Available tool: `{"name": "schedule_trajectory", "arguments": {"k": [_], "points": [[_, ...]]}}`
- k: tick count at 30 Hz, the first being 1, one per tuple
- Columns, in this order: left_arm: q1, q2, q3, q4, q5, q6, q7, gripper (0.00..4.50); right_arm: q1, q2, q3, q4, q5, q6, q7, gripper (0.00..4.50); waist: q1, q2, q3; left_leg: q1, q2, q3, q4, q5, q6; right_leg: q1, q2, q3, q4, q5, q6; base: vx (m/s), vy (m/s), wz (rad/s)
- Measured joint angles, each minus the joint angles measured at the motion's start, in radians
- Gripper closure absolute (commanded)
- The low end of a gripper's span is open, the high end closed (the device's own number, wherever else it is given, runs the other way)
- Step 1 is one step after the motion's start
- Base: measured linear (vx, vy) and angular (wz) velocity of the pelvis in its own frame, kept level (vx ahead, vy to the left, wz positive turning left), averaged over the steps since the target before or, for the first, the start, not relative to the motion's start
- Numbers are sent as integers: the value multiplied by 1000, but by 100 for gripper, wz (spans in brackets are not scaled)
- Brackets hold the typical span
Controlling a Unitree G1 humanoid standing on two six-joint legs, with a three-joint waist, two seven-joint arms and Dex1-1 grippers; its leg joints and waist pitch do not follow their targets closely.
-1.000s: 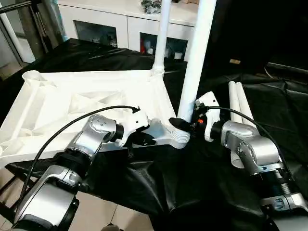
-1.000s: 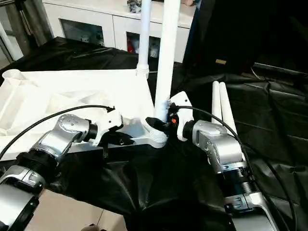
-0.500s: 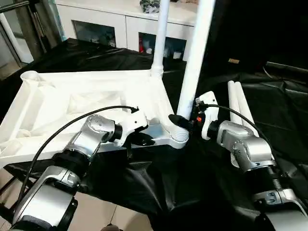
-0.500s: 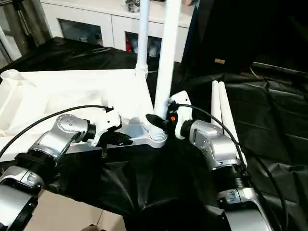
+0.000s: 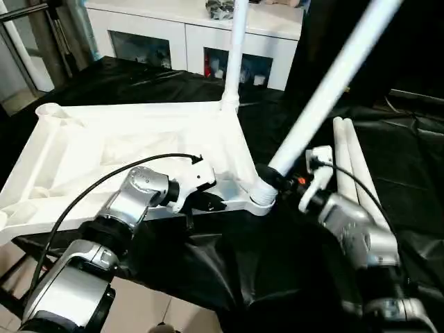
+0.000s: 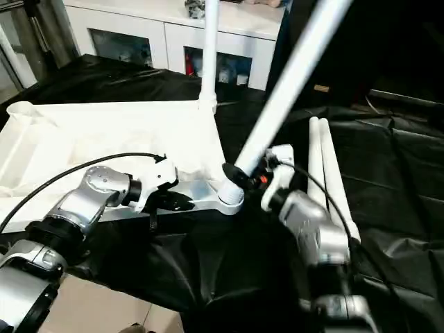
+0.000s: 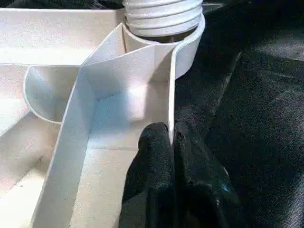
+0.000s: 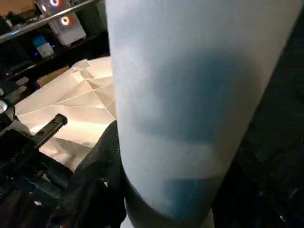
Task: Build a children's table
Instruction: Insert table leg to table base
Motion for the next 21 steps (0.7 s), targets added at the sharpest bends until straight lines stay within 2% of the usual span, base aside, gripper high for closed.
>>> {"name": "schedule_trajectory", "arguments": {"k": [4,10,14,19,21], "points": [[0,-3,1,18,0,-16,11,450,30,-2,29,-33,-39,-41,-16,262,-1,4,-2,3,0,-1,-1,0,0,3,0,0,-2,0,1,0,0,0],[0,-2,1,31,2,-33,17,450,28,-10,74,-66,-107,-67,-39,262,-4,5,-3,5,0,-1,-1,0,0,6,0,0,-7,-2,4,0,0,0],[0,5,6,36,2,-35,19,450,-5,-19,111,-53,-148,-68,-47,262,-14,5,-3,5,0,-1,-2,0,0,6,0,0,-7,-2,4,0,0,0],[4,22,12,35,0,-36,14,450,-84,-31,144,16,-169,-62,-3,262,-35,2,-3,6,0,-1,-2,0,0,5,0,0,-7,-2,4,0,0,0],[9,30,13,30,0,-37,8,450,-114,-33,151,54,-177,-61,30,262,-39,-4,-6,6,0,-1,-4,0,0,5,0,0,-7,-2,4,0,0,0]]}}
